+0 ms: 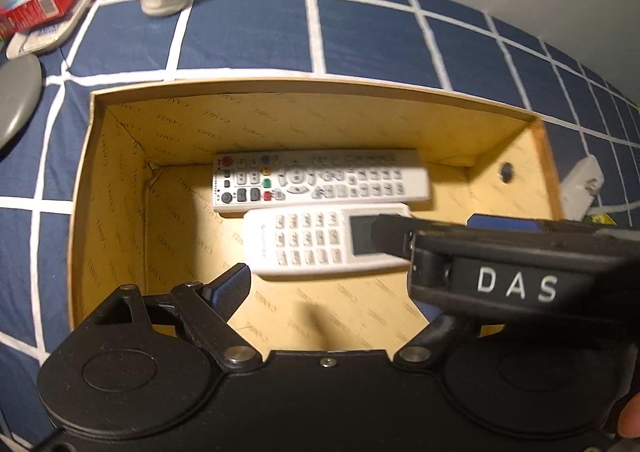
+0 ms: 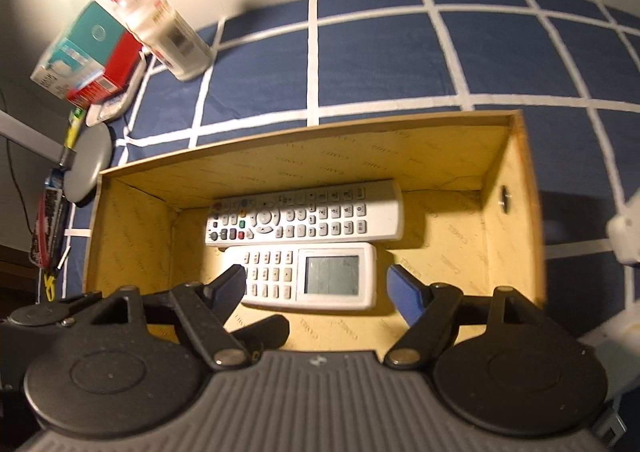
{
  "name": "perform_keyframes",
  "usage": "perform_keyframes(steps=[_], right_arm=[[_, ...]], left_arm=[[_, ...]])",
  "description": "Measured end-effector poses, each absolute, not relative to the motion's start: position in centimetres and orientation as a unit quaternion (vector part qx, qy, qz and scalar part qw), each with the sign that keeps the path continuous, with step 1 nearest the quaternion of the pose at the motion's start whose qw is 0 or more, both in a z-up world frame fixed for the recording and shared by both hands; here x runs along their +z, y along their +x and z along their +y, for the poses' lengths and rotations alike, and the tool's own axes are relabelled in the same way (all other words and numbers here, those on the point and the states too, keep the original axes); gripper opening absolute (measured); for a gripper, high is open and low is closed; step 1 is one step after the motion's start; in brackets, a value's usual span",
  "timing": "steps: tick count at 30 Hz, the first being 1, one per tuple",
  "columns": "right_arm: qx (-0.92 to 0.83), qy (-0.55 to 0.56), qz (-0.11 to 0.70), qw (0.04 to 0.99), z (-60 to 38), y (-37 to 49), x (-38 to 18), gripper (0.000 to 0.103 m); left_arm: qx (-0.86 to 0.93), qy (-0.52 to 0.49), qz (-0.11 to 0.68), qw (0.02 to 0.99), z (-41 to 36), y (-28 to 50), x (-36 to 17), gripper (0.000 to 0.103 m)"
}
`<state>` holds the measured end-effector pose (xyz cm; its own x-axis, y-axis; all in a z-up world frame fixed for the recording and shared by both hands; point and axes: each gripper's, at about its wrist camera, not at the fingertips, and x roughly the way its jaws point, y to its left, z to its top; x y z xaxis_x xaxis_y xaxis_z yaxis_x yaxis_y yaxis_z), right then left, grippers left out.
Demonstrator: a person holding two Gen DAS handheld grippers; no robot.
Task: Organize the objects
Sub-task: 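Lower the Gree remote beside the TV remote and open both grippers, then move both tools out of the box toward the white pronged charger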
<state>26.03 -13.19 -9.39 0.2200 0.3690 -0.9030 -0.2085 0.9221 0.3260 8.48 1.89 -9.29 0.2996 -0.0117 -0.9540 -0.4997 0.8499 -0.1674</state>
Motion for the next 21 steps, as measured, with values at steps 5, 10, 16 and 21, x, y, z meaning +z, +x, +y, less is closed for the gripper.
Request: perform_keyframes(steps=[5,10,16,21], right_arm=[[0.174,0.084,0.572,0.797,-15.7,23.7,-6.5,0.082],[0.162,0.097,0.551,0.813,-18.1,21.1,-4.4,0.083],[0.133,0.106,0.531,0.830,-21.7,18.1,-2.2,0.088],[0.113,0.102,0.521,0.840,-24.5,16.0,-0.7,0.092]], left_arm=[[0.148,-0.214,0.555,0.790,-0.7,7.3,-6.7,0.088],[0.142,-0.196,0.538,0.807,-3.2,6.4,-4.7,0.093],[0.132,-0.176,0.522,0.824,-6.4,5.0,-2.5,0.096],[0.125,-0.162,0.519,0.830,-8.6,4.6,-1.6,0.096]])
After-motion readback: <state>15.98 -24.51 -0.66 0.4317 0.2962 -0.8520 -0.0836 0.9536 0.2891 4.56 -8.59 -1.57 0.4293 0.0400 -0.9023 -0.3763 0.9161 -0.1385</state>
